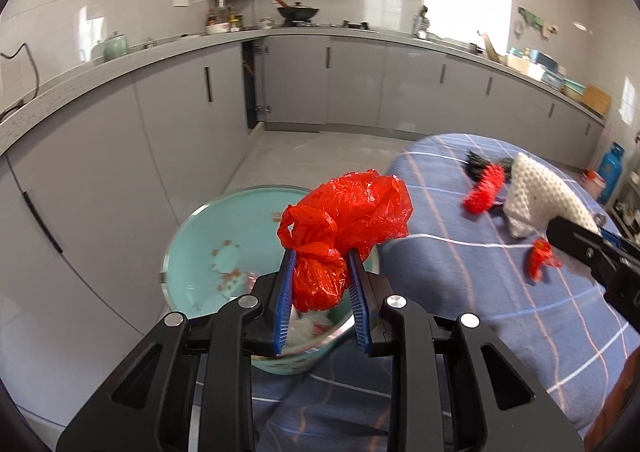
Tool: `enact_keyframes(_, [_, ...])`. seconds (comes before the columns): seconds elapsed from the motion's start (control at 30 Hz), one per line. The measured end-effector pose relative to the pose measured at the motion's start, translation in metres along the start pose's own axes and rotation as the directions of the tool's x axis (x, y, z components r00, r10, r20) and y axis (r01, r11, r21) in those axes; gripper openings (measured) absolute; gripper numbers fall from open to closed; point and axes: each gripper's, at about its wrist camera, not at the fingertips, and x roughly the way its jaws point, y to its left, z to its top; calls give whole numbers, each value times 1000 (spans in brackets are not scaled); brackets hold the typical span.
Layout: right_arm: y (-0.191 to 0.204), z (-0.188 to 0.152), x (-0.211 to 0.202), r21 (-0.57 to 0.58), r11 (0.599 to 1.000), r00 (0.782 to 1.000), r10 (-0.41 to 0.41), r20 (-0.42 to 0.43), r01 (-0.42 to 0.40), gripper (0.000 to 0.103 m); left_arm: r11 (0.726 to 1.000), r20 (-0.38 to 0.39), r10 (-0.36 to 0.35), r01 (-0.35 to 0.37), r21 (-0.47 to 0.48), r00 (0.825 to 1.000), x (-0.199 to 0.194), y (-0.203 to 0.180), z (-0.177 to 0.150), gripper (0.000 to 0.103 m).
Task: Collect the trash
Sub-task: 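Carry the foam sleeve and red bag over the teal bucket and release both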
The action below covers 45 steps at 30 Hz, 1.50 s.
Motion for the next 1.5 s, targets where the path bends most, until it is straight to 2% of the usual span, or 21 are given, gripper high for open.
enact_keyframes(0.23, [31,6,20,-42,998,999,38,-33,-40,27,998,-21,47,-48,-42,999,11,23,0,26])
enact_keyframes(0.53, [60,7,48,-53,996,993,73,-89,-78,28,995,-56,65,-69,-75,996,26,37,-6,26])
enact_keyframes(1.2, [80,8,98,-56,996,987,61,-150,-71,28,987,-118,71,-87,-135,990,54,58,-10,26])
enact_keyframes(1.5, [91,7,129,-63,994,976,77,-205,-91,31,984,-158,60,-85,-157,986,68,65,-15,26])
